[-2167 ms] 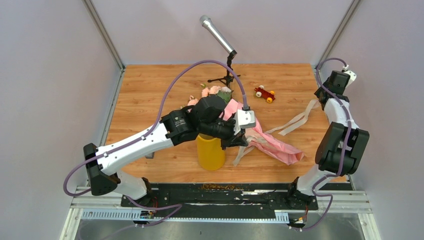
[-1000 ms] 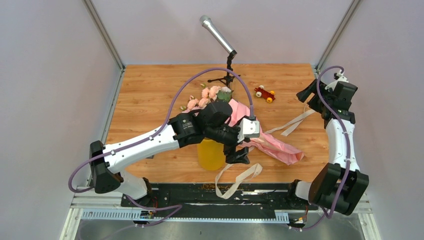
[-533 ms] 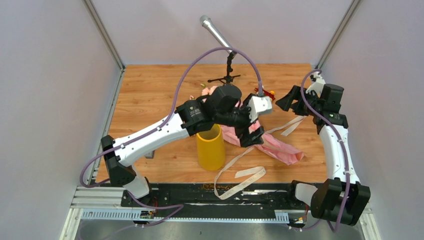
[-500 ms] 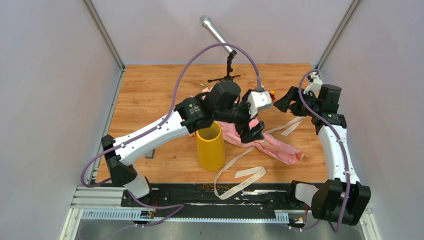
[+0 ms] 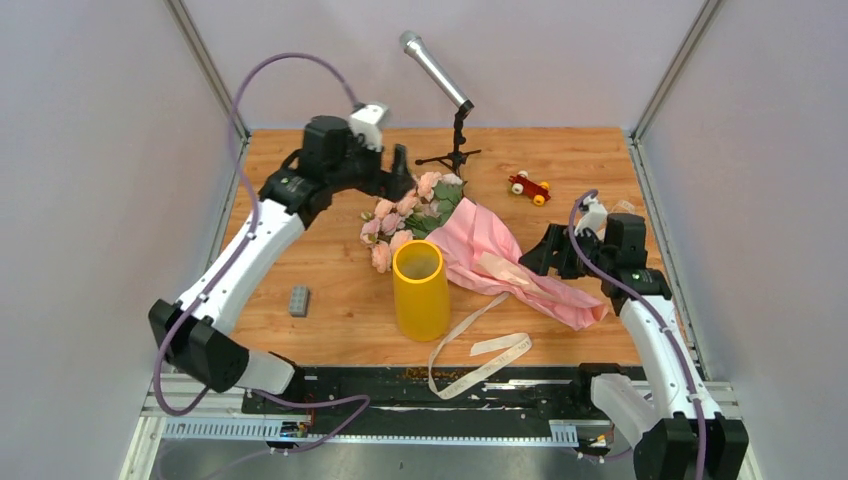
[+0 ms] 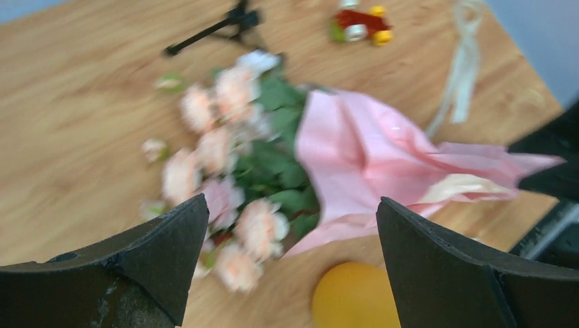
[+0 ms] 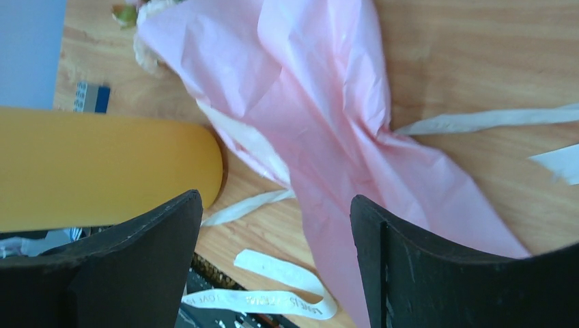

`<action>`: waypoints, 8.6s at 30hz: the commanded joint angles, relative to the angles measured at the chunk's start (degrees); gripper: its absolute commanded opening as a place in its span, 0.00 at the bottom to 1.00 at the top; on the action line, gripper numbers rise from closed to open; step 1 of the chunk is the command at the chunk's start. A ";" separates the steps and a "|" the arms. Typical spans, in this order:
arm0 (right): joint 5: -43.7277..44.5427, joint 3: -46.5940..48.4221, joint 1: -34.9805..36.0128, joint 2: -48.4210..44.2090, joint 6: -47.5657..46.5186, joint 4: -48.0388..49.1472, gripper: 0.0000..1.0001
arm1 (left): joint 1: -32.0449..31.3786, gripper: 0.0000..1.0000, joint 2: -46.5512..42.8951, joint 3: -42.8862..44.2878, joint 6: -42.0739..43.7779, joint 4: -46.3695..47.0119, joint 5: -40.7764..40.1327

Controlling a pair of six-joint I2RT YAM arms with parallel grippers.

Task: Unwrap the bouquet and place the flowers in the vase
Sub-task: Unfold the wrapping paper at the center of the board.

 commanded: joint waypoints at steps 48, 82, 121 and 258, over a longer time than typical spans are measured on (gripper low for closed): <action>32.97 10.83 11.07 6.38 5.46 -2.38 0.00 | 15.67 1.00 -21.09 -23.28 -1.95 7.01 -6.78; 47.79 8.13 -1.98 28.22 15.18 10.04 0.00 | 16.02 1.00 -18.65 -30.44 -8.61 13.95 1.16; 18.67 5.16 -6.75 14.93 3.65 8.33 0.41 | 16.02 1.00 -19.74 -28.95 -4.51 12.10 1.85; 16.65 20.22 22.01 28.68 -4.22 9.21 0.85 | 18.53 1.00 -26.22 -33.47 0.25 3.19 -10.77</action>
